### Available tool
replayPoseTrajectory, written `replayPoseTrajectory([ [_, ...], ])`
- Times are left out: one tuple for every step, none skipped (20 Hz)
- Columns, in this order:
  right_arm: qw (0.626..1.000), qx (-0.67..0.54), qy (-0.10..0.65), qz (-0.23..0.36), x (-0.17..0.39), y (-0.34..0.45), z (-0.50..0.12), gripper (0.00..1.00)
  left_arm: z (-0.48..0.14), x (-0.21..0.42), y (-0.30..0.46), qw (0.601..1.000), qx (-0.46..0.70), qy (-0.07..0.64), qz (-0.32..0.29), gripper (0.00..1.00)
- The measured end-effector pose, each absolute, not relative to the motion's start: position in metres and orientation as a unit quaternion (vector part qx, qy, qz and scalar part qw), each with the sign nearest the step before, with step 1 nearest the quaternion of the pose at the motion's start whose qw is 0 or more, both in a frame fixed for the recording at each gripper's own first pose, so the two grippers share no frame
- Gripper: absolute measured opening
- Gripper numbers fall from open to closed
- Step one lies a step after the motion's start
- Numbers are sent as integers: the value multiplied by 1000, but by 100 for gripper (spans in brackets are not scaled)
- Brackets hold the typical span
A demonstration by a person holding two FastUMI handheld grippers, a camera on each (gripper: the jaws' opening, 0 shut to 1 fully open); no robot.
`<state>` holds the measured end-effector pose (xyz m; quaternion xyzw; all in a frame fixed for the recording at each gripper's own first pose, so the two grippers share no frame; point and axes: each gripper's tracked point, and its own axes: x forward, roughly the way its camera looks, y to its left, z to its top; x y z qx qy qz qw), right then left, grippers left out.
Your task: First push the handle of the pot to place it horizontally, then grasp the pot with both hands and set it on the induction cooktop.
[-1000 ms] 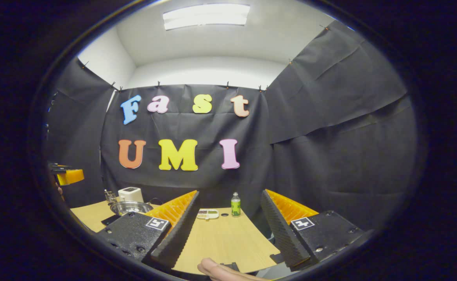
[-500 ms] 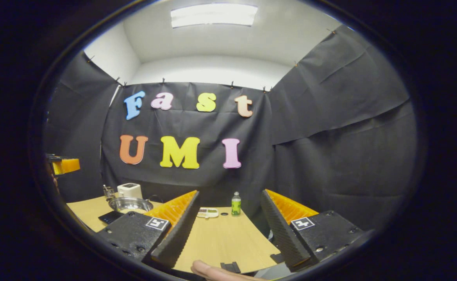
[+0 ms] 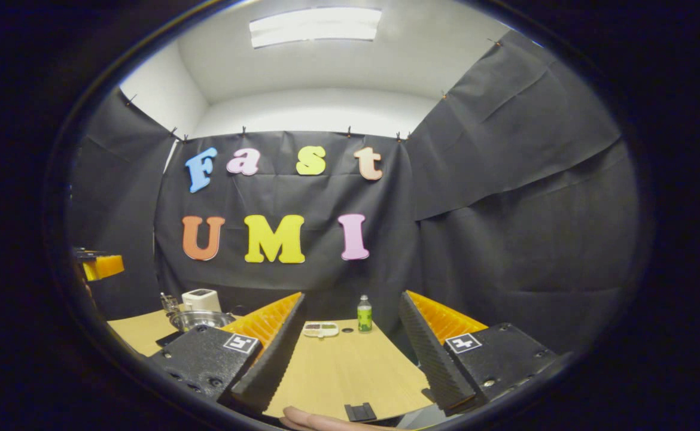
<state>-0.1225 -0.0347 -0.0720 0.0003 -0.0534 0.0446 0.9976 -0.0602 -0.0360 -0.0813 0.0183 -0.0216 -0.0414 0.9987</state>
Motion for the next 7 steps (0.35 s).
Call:
replayPoseTrajectory([
  [997, 1, -53, 47, -121, -35, -73, 96, -81, -60, -36, 999, 20, -23, -41, 95],
  [997, 2, -53, 48, -122, -35, -73, 96, -81, -61, -36, 999, 21, -24, -41, 95],
  [997, 1, -56, 48, -122, -34, -71, 96, -81, -61, -37, 999, 22, -25, -41, 95],
  [997, 1, -58, 47, -122, -35, -69, 96, -79, -62, -37, 999, 22, -27, -42, 95],
  [997, 2, -61, 45, -122, -35, -68, 96, -79, -62, -37, 998, 22, -28, -42, 95],
  [997, 0, -63, 44, -121, -35, -67, 99, -79, -63, -37, 998, 21, -28, -42, 95],
  [997, -3, -63, 45, -123, -35, -67, 96, -79, -63, -38, 999, 20, -28, -42, 95],
])
